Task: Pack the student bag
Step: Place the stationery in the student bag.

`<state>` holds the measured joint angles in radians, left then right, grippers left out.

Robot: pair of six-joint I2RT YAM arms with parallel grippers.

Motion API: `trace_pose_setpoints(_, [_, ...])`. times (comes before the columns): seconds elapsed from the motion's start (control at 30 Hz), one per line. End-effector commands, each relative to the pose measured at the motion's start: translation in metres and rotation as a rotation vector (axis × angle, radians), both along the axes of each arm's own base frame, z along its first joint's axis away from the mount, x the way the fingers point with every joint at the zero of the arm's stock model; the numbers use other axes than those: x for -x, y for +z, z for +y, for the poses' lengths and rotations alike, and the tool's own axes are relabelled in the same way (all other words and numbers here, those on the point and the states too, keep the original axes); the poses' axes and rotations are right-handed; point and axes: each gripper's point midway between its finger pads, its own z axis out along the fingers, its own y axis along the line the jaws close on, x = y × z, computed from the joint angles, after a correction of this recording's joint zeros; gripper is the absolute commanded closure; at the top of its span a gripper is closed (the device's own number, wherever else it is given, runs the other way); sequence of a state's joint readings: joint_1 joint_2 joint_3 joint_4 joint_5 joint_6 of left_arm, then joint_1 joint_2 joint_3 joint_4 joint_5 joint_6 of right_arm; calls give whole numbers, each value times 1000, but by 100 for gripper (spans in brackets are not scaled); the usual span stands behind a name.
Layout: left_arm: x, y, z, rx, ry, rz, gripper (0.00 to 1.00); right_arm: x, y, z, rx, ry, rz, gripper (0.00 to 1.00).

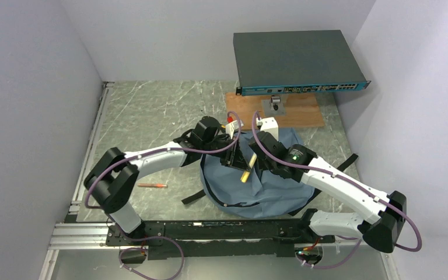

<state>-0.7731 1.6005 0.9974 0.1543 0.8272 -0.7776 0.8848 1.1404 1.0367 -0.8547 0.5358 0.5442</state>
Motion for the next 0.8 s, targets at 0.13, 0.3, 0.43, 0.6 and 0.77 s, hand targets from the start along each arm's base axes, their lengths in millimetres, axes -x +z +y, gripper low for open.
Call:
trace_pose_setpoints(0.13, [8, 21, -33, 77, -124, 156, 100, -10, 37, 28, -150, 105, -126, 100])
trace_pose_setpoints(0.3, [-1, -3, -38, 31, -15, 349, 100, -11, 40, 27, -144, 115, -139, 100])
trace_pose_setpoints(0.43, [-19, -5, -54, 95, 84, 509, 100, -8, 39, 28, -158, 129, -142, 100])
trace_pose_setpoints(0.6, [-47, -2, -68, 162, 243, 672, 100, -3, 41, 32, -198, 140, -125, 100])
trace_pose_setpoints(0.77, [-85, -20, -60, 33, 523, 538, 100, 5, 46, 42, -292, 139, -95, 100])
